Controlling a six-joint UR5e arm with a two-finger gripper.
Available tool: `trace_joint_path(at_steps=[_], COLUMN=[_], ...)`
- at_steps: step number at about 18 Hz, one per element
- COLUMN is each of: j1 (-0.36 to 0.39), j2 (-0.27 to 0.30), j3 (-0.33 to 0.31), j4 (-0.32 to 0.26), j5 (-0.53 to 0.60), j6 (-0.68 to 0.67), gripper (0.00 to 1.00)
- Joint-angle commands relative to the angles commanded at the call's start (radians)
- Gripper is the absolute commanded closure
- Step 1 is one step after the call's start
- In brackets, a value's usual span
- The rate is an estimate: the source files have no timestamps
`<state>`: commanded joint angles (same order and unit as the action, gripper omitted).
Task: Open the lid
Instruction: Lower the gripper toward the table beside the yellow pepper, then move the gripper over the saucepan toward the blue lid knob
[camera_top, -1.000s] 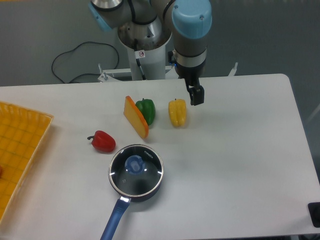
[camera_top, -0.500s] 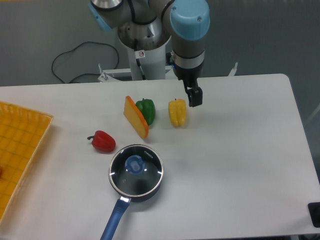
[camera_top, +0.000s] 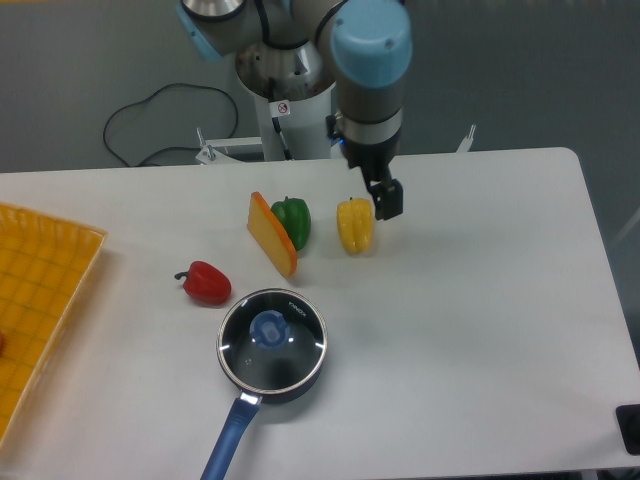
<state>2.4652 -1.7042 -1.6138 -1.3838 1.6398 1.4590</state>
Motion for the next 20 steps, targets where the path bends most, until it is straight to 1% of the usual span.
trace_joint_path(at_steps=[3,5,7,9,12,16,20], j1=[-0.012,-0.023,-0.054,-0.071,-0.103,-0.123,-0.166], j2=[-0.009,-0.028,-0.048,-0.072,-0.097,-0.13,-0.178], j3=[0.009,0.026,0.04,0.057,0.06,0.061,0.086], j4=[0.002,0.002,0.003,0.009,0.031,0.087,0.135], j5=[-0.005,-0.008,-0.008,-0.008,-0.003,-0.003,-0.008], j6=[-0.019,-0.092,-0.185,-0.203,-0.236,-0.252,-0.264], gripper=[0.0,0.0,0.0,0.0,0.0,0.0,0.0])
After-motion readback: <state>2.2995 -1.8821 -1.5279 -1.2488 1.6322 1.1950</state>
